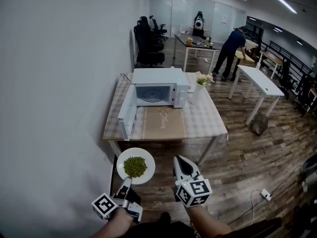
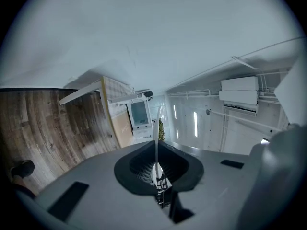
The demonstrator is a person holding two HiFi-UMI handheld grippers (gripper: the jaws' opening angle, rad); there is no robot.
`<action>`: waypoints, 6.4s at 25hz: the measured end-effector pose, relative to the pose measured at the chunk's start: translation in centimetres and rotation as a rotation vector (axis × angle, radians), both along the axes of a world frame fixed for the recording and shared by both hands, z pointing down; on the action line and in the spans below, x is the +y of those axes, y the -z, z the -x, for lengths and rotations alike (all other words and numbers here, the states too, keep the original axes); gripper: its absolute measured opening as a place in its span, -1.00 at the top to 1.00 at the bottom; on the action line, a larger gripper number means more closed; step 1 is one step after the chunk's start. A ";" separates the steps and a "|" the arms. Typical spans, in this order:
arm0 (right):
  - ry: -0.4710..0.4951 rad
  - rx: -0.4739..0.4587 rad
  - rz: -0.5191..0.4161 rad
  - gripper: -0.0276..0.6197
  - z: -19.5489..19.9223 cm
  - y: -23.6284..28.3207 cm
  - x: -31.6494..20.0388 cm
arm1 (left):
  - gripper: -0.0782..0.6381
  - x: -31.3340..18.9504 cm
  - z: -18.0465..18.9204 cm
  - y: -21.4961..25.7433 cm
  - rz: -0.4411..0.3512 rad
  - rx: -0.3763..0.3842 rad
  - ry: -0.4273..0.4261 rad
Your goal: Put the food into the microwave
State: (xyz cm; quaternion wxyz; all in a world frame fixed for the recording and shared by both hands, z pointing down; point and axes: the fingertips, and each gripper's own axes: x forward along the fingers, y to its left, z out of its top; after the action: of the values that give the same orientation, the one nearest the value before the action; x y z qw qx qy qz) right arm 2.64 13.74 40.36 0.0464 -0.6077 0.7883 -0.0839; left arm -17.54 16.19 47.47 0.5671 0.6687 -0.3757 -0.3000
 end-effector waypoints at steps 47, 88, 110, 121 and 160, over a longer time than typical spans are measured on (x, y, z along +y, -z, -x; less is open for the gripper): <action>0.023 0.030 0.029 0.89 -10.0 -1.8 -17.4 | 0.73 -18.4 -10.4 -1.6 0.043 -0.011 -0.033; -0.013 0.096 0.077 0.89 -9.3 -3.0 -37.8 | 0.73 -39.4 -13.8 -4.4 0.091 0.057 -0.098; 0.182 0.134 0.118 0.89 -14.3 -5.0 -47.9 | 0.73 -51.1 -18.2 -9.5 0.178 0.064 0.147; 0.228 0.165 0.144 0.89 -14.9 -6.5 -51.0 | 0.73 -56.1 -18.3 -12.9 0.211 0.048 0.216; 0.246 0.170 0.265 0.89 -19.7 -13.5 -54.7 | 0.73 -65.7 -20.0 -24.0 0.333 0.006 0.295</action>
State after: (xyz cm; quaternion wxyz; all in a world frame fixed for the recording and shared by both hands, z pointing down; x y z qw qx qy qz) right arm 22.37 -41.01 53.83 -0.1114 -0.5126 0.8398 -0.1402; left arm 2.48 -49.51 71.44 0.6207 0.5027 -0.5123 -0.3155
